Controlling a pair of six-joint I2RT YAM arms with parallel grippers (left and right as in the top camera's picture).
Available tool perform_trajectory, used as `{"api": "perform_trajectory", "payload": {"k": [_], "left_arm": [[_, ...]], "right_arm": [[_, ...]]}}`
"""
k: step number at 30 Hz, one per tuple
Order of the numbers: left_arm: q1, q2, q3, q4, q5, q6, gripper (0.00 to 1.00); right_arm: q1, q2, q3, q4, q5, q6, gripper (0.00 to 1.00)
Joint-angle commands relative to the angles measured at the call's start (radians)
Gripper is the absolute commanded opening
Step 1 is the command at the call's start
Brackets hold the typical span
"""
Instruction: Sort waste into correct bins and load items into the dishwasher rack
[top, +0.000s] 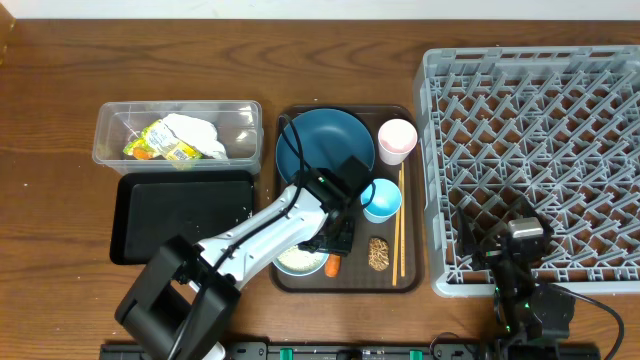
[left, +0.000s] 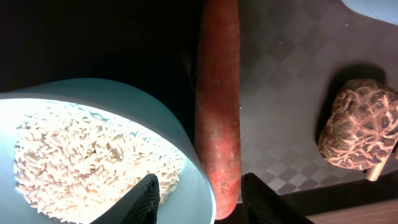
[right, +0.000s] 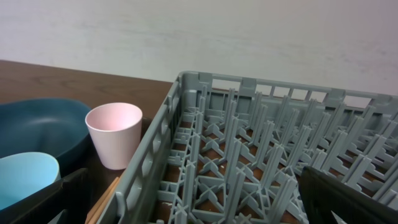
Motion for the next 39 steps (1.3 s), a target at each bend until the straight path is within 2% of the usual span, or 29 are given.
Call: {"api": "perform_trajectory", "payload": {"k": [1,3,5,12,22,32,39], "left_arm": [[0.005,0.019,-0.008,-0.004,-0.005,-0.009,0.44],[0.007,0.019,-0.008,-0.003,-0.005,-0.009,0.42],[0.007,0.019,-0.008,-0.003,-0.005,-0.01,0.36],[0.011,0.019,-0.008,-0.004,-0.005,-0.013,0.28],[0.011,0.019,-0.008,-0.003,-0.005,-0.012,0.21],[0.011,0.019,-0.008,-0.003,-0.005,-0.012,0.2],[0.014,0.019,-0.008,-0.003,-0.005,-0.012,0.15]], "right_arm": [[0.005,-0.003,-0.001,-0.004,-0.004,-0.013,0.99],[0.005,-0.003,-0.001,-0.004,-0.004,-0.013,0.99],[0.005,-0.003,-0.001,-0.004,-0.004,-0.013,0.99],[0.005,-0.003,-0.001,-0.004,-0.004,-0.013,0.99],[0.005,-0.003,-0.001,-0.004,-0.004,-0.013,0.99],[0.005,-0.003,-0.001,-0.004,-0.004,-0.013,0.99],[0.005,-0.003,-0.001,-0.004,-0.004,-0.013,0.99]]}}
